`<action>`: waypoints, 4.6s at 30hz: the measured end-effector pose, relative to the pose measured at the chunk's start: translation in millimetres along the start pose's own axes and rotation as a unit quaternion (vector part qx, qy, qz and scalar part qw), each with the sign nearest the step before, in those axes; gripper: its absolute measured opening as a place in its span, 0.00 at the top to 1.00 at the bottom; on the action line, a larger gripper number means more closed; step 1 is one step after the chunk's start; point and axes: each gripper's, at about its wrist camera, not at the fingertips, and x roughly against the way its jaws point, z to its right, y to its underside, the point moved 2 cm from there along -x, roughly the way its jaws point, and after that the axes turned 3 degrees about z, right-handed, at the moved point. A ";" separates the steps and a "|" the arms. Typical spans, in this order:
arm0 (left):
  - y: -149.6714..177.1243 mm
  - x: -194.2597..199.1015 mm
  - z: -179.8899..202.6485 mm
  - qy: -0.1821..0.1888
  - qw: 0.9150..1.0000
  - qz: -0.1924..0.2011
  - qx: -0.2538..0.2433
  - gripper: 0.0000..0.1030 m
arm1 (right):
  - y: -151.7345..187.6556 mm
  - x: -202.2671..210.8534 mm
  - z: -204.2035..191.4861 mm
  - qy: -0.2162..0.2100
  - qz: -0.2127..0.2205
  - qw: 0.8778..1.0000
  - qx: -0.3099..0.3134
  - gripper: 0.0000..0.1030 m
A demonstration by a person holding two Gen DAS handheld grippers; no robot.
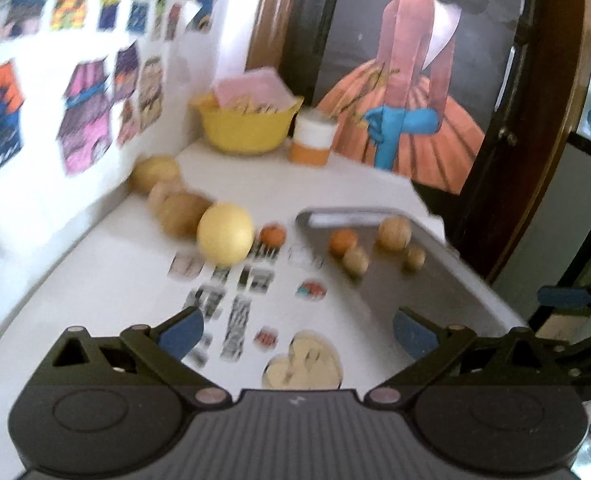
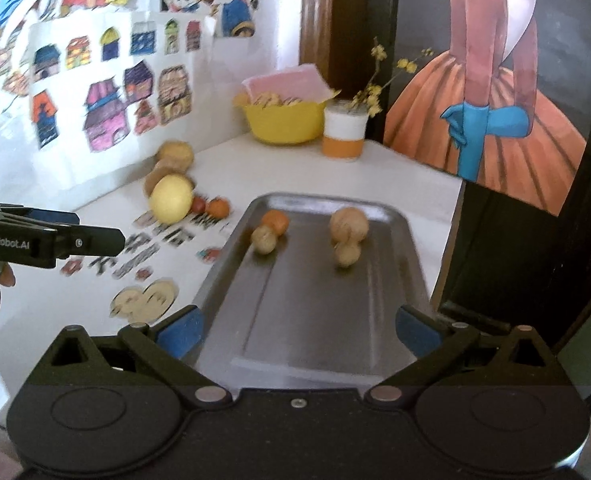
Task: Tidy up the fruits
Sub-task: 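Withdraw both open tools from the tray toward the remaining fruits, then grasp the large yellow fruit with the left tool while the right tool grasps a tangerine, then lower the yellow fruit into the tray with the left tool while the right tool releases the tangerine there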
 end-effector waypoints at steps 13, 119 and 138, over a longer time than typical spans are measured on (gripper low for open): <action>32.7 39.2 -52.5 -0.046 0.999 -0.022 0.015 0.00 | 18.6 11.7 -75.2 -0.085 -0.059 0.994 0.032 0.01; -33.7 -85.4 11.8 0.049 0.999 -0.012 0.011 0.43 | -53.3 -107.6 -3.9 -0.071 0.039 0.988 0.130 0.71; -23.4 -129.9 78.2 0.064 0.997 -0.050 -0.016 0.43 | -10.3 -110.6 66.3 -0.040 0.026 0.998 0.050 0.71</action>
